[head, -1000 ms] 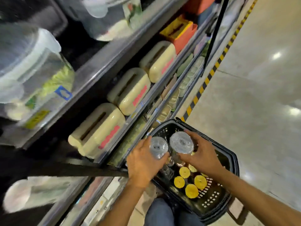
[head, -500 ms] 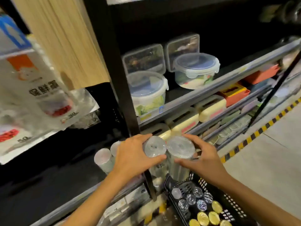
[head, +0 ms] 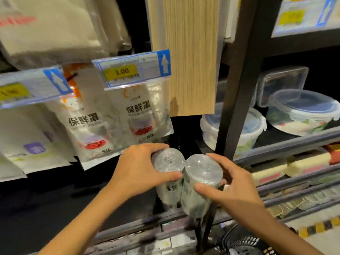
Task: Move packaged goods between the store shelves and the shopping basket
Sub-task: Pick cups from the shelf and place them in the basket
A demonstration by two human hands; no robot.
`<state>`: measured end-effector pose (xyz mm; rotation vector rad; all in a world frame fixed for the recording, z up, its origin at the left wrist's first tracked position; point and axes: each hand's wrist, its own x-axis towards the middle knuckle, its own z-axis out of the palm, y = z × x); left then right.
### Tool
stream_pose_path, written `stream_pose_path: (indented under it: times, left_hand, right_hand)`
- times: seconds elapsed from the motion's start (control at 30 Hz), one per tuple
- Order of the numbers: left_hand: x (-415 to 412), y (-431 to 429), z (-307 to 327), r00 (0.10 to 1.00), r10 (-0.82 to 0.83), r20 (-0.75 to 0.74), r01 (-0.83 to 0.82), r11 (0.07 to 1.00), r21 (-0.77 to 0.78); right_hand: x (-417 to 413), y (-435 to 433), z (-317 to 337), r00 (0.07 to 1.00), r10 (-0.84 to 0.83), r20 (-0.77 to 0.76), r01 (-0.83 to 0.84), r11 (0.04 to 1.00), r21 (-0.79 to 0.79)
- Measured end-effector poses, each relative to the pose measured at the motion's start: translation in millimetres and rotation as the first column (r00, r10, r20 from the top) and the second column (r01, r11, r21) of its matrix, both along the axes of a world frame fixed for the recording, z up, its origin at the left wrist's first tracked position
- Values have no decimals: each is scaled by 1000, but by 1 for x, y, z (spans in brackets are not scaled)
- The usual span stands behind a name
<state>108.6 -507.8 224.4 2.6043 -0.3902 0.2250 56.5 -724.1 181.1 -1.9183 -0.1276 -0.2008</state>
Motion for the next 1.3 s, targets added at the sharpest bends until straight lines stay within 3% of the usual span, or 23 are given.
stream_pose_path:
  times: [0.2,0.5,0.8,1.3]
  left_hand:
    - [26,23,-8,989,110,97,-112,994,11]
    - [77,19,-60,986,160,54,-152,980,-128]
    - [104,12,-116,969,231,-89,-244,955,-167]
    - [115,1,-187,847,314,-429,-403,905,-134]
  right_hand:
    - [46,39,-19,997,-34,67,36,999,-33]
    - [98,56,-52,982,-136,134,146,987,-66]
    - [140,62,-102,981,-193,31,196,975,-104]
    - [162,74,-167,907,-265,-327,204,956,-210]
